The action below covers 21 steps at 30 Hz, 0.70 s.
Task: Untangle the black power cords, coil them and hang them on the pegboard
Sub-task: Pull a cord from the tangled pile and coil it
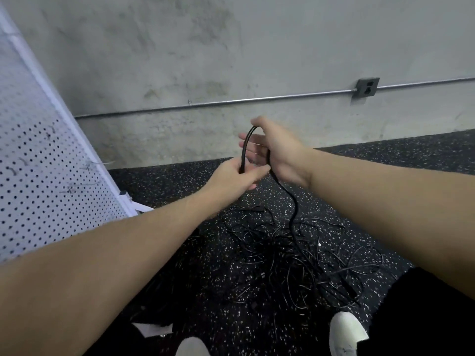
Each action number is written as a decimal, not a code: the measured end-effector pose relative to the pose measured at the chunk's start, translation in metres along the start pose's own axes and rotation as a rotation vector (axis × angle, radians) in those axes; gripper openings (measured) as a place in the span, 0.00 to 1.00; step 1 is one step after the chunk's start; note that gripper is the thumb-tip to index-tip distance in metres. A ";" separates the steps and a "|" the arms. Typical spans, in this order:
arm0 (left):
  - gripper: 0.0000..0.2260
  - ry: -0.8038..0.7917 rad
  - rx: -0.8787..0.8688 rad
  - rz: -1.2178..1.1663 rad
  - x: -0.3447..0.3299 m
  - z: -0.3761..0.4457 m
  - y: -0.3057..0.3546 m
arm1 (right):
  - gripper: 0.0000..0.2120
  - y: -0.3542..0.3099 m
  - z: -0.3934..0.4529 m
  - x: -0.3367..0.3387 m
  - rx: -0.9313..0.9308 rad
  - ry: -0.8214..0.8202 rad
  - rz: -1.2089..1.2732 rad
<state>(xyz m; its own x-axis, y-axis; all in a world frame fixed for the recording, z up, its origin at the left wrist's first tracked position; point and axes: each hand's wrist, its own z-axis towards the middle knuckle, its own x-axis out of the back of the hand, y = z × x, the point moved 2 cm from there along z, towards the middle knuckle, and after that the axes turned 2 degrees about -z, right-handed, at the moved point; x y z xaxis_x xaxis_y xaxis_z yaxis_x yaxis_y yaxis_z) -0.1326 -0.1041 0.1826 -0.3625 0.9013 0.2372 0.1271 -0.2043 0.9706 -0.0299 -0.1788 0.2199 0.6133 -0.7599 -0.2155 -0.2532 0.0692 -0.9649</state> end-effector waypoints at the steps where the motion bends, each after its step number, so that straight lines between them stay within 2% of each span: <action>1: 0.22 -0.018 0.003 -0.036 0.002 0.000 -0.003 | 0.17 0.001 0.001 -0.007 -0.031 -0.035 0.022; 3: 0.14 -0.040 -0.003 -0.147 0.003 0.001 -0.007 | 0.18 0.000 0.003 -0.017 -0.052 -0.083 0.074; 6: 0.13 -0.074 0.002 -0.293 0.000 0.002 -0.008 | 0.10 0.002 0.010 -0.020 -0.027 -0.083 0.135; 7: 0.11 -0.087 0.020 -0.325 -0.001 0.002 -0.009 | 0.11 0.005 0.012 -0.019 -0.035 -0.080 0.148; 10: 0.10 -0.060 0.060 -0.256 -0.002 0.003 -0.013 | 0.15 0.010 0.018 -0.010 -0.083 -0.077 0.140; 13: 0.12 -0.040 0.043 -0.153 -0.002 0.007 -0.019 | 0.17 0.009 0.017 0.005 -0.113 -0.041 0.040; 17: 0.06 -0.159 0.043 -0.020 -0.009 0.010 -0.019 | 0.19 0.014 0.016 0.021 -0.106 0.026 -0.075; 21: 0.17 -0.212 0.161 -0.138 -0.018 0.010 -0.013 | 0.18 0.012 0.017 0.029 -0.105 0.046 -0.150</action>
<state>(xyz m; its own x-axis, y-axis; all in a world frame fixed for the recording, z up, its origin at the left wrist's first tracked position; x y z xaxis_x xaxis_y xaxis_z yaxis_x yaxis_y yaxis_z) -0.1185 -0.1138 0.1656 -0.1878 0.9795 0.0734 0.2414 -0.0264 0.9701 -0.0023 -0.1892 0.1994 0.6156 -0.7857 -0.0608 -0.2395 -0.1131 -0.9643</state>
